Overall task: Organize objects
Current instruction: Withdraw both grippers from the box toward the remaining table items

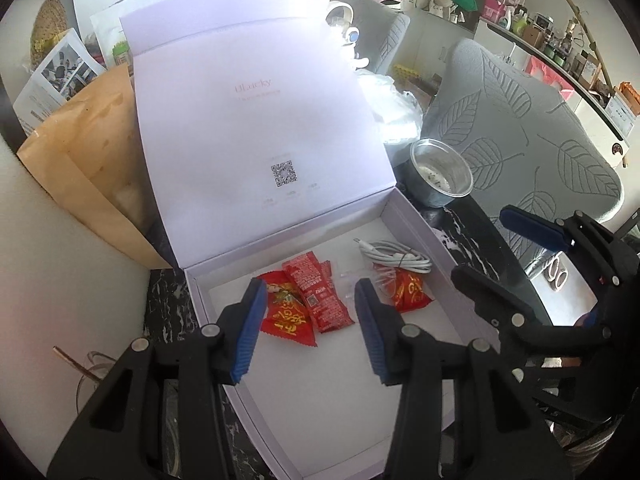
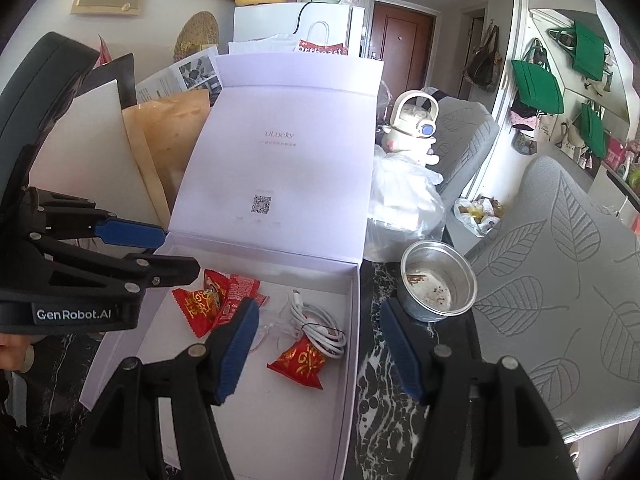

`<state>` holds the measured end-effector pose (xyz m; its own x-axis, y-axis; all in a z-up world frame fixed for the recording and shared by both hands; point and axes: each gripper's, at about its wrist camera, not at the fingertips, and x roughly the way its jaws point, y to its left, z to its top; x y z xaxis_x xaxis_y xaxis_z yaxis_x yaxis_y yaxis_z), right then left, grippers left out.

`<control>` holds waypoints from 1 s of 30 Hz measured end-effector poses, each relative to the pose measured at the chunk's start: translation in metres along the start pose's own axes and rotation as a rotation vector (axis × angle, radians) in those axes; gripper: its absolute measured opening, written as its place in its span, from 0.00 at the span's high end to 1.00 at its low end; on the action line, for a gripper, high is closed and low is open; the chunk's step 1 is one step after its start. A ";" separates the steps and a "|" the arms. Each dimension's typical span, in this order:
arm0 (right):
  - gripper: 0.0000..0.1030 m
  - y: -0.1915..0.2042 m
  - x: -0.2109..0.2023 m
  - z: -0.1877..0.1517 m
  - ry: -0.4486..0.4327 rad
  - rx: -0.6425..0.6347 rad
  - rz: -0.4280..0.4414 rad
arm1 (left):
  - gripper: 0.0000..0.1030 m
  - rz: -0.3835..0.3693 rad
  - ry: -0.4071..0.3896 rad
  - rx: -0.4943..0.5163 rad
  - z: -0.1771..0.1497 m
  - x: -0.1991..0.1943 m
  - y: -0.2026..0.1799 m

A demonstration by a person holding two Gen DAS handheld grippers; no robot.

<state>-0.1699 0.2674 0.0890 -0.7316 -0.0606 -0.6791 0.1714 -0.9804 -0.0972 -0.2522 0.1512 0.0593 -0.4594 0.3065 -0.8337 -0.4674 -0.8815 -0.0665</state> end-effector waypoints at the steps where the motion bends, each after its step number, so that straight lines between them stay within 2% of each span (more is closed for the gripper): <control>1: 0.38 0.000 0.000 0.000 0.000 0.000 0.000 | 0.57 0.002 -0.005 0.002 0.000 -0.003 -0.003; 12: 0.38 0.002 -0.057 -0.009 -0.052 0.013 -0.025 | 0.49 0.000 -0.066 0.006 -0.017 -0.055 -0.018; 19: 0.38 0.004 -0.089 -0.015 -0.080 0.020 -0.043 | 0.39 -0.005 -0.097 0.017 -0.028 -0.079 -0.028; 30: 0.35 0.006 -0.128 -0.031 -0.093 0.044 -0.069 | 0.33 0.002 -0.127 0.018 -0.049 -0.110 -0.036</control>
<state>-0.0554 0.2752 0.1528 -0.7992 -0.0079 -0.6010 0.0906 -0.9901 -0.1076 -0.1478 0.1316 0.1266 -0.5515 0.3492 -0.7576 -0.4797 -0.8757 -0.0544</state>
